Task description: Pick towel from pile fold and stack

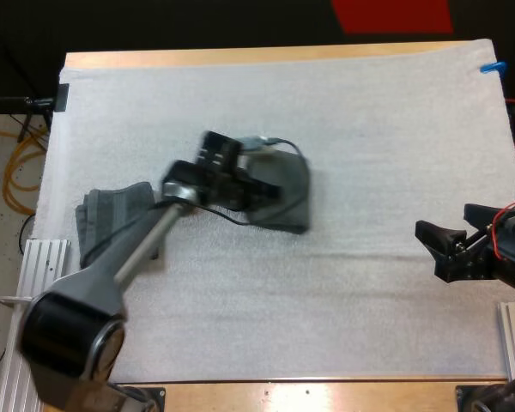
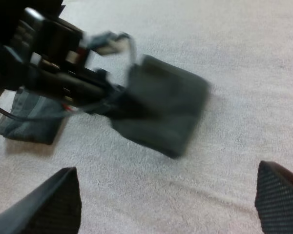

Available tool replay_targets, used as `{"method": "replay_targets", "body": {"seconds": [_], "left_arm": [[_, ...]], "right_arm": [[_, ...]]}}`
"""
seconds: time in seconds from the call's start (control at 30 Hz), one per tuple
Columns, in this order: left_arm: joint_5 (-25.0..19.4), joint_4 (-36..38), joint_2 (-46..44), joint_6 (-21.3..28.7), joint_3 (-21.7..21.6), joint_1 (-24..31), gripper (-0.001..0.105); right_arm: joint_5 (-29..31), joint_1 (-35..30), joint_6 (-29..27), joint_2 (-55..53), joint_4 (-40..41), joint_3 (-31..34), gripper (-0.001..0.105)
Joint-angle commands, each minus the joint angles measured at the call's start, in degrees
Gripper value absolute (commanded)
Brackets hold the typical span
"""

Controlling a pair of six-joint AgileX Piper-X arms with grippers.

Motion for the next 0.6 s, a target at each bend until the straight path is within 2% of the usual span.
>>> {"method": "replay_targets", "body": {"seconds": [0.0, 0.07, 0.17, 0.27, 0.37, 0.57], "left_arm": [[-2.5, 7.1, -2.0, 9.7, -0.3, 2.2, 0.0], [-6.6, 13.1, -4.6, 15.7, -0.3, 6.9, 0.0], [-10.2, 18.1, -8.1, 21.5, -0.3, 13.4, 0.0], [-10.8, 20.7, -11.5, 25.2, -0.3, 18.8, 0.0], [-11.6, 21.6, -13.8, 27.6, -0.3, 24.2, 0.0], [-11.3, 21.7, -14.3, 29.2, -0.3, 30.3, 0.0]], "right_arm": [[0.2, 0.0, -0.2, -0.2, -0.7, -0.4, 0.071], [0.2, 0.0, -0.2, -0.2, -1.0, -0.4, 0.071], [0.2, 0.0, -0.2, -0.2, -1.5, -0.4, 0.071], [0.2, 0.0, -0.2, -0.2, -2.0, -0.4, 0.071], [0.2, 0.0, -0.2, -0.2, -2.7, -0.2, 0.071], [0.2, 0.0, -0.2, 0.3, -2.6, -0.2, 0.071]]}}
